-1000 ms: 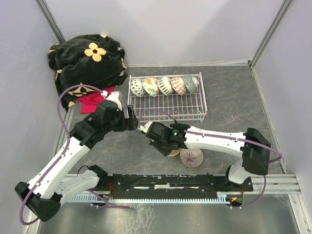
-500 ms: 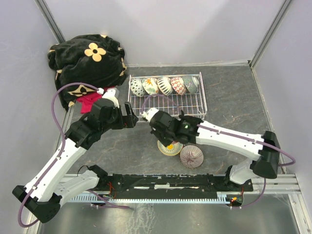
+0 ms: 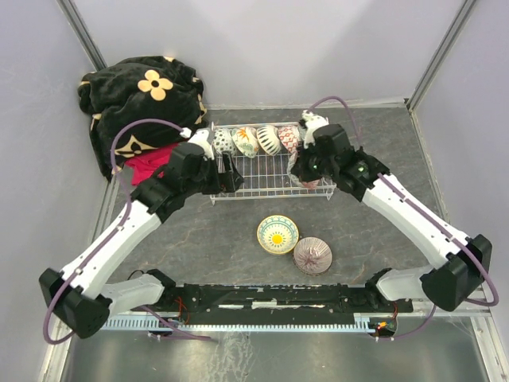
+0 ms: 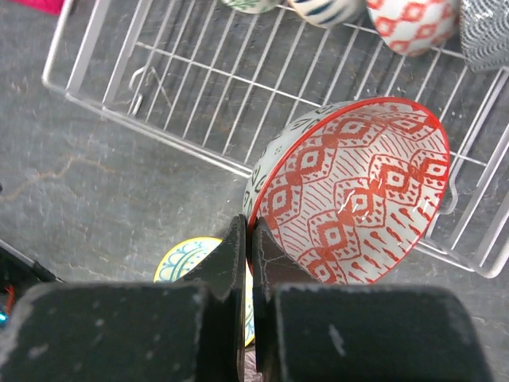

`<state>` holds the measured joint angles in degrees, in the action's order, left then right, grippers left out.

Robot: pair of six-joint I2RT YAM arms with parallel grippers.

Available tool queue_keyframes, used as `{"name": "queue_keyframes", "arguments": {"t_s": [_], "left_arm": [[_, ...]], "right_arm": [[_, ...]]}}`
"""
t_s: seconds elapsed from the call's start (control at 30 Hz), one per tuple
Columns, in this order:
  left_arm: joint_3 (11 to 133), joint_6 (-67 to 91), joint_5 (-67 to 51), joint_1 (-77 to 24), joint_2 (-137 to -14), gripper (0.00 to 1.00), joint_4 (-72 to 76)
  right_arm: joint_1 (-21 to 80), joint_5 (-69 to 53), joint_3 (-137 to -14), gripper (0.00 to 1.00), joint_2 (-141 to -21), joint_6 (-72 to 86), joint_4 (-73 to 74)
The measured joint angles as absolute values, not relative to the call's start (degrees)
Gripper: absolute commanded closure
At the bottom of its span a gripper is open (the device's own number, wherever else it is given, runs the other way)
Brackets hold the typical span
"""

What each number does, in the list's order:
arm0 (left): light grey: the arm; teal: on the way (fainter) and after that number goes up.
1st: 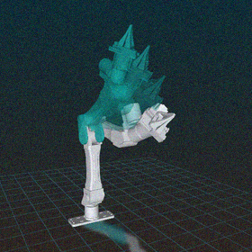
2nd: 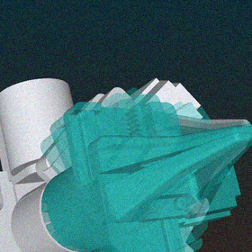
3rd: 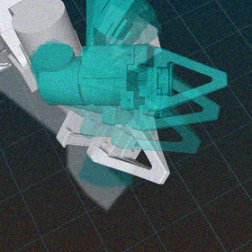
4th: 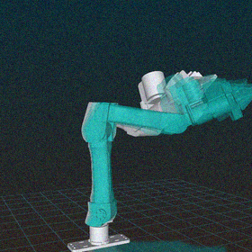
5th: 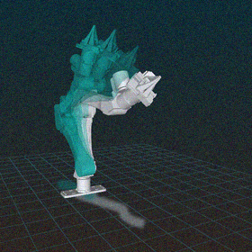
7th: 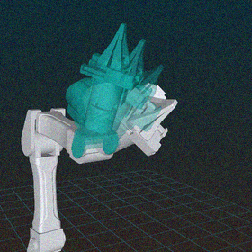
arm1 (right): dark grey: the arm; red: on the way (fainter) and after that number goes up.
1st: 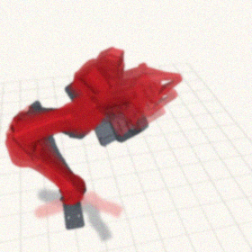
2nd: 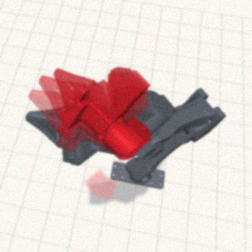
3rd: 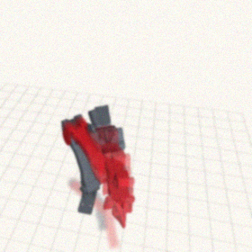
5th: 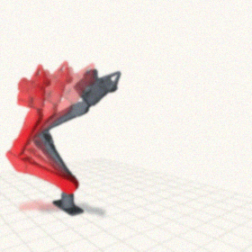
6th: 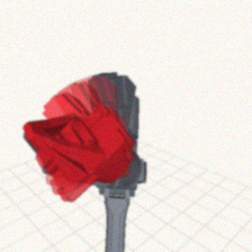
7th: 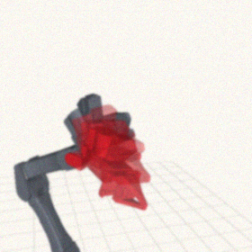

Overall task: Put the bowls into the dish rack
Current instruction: Turn the bowl upside down on the dish rack.

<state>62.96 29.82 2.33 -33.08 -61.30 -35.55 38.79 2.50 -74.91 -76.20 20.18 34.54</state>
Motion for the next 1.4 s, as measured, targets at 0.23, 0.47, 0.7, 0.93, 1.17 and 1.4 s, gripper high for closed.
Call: {"name": "queue_keyframes", "arguments": {"t_s": [0.23, 0.47, 0.7, 0.93, 1.17, 1.4], "left_arm": [[63.83, 29.98, -2.0, -33.54, -71.37, 0.2, -25.65], [64.05, 30.79, -3.22, -35.0, -77.76, 0.3, -16.36], [65.34, 30.83, -3.14, -37.82, -84.33, 0.41, -10.61], [67.99, 30.81, -3.11, -38.79, -90.32, 0.46, -7.44], [68.75, 30.81, -3.16, -39.16, -94.17, 0.47, -5.1], [69.52, 30.79, -3.31, -39.29, -96.36, 0.48, -2.81]], "right_arm": [[21.52, -14.44, -65.21, 0.99, -78.48, 27.99, 21.28], [13.19, -28.14, -59.0, 0.99, -84.34, 36.97, 7.03], [9.08, -36.38, -56.88, 0.99, -87.79, 42.26, -1.83], [5.48, -41.1, -56.86, 0.99, -90.72, 43.62, -3.57], [4.75, -44.34, -56.86, 0.99, -92.73, 44.12, -5.08], [4.75, -46.06, -56.42, 0.98, -92.88, 44.12, -5.1]]}}
